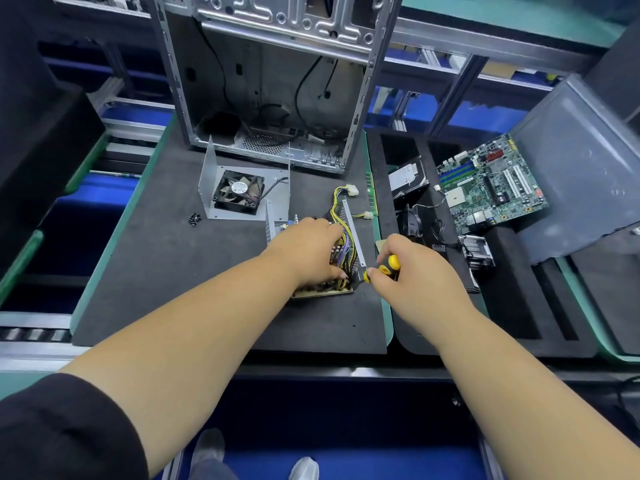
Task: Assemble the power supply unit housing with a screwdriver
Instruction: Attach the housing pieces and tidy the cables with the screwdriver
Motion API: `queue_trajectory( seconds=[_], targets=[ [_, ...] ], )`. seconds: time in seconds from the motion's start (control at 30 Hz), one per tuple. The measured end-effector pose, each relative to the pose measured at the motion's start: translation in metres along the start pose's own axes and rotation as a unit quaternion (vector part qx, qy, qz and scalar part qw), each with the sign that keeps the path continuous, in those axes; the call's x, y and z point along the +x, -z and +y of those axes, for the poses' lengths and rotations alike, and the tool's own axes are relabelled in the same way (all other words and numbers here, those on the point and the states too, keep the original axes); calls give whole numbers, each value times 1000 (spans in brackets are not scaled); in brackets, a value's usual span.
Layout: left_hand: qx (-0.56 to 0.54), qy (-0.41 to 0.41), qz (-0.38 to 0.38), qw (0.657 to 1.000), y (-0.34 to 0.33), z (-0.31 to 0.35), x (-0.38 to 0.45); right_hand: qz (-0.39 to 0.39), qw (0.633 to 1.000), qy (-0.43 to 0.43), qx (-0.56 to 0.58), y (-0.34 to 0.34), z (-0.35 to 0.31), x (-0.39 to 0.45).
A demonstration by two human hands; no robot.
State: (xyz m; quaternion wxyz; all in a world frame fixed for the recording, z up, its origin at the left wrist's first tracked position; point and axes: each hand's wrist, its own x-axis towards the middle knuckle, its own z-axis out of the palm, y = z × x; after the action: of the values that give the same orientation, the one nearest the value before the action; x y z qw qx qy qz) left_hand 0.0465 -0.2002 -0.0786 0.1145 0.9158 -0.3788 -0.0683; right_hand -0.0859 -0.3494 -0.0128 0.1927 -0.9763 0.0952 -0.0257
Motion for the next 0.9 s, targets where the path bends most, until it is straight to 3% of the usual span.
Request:
queue_trajectory(
  seconds=[0.3,0.5,0.6,0.77,0.9],
  targets=[
    [0,-4,4,1000,1,0,0,-46,998,33,-13,4,-1,7],
    [-3,0,4,1000,0,0,-1,-76,990,70,-99,10,-6,20],
    [-3,-1,7,1000,0,0,0,-67,983,83,-151,8,-10,25],
    [-3,-1,9,1000,1,0,-1,-42,971,26,-236,3,-16,32],
    [-3,2,9,1000,2,0,-2,-28,973,28,-229,3,-20,28]
  ],
)
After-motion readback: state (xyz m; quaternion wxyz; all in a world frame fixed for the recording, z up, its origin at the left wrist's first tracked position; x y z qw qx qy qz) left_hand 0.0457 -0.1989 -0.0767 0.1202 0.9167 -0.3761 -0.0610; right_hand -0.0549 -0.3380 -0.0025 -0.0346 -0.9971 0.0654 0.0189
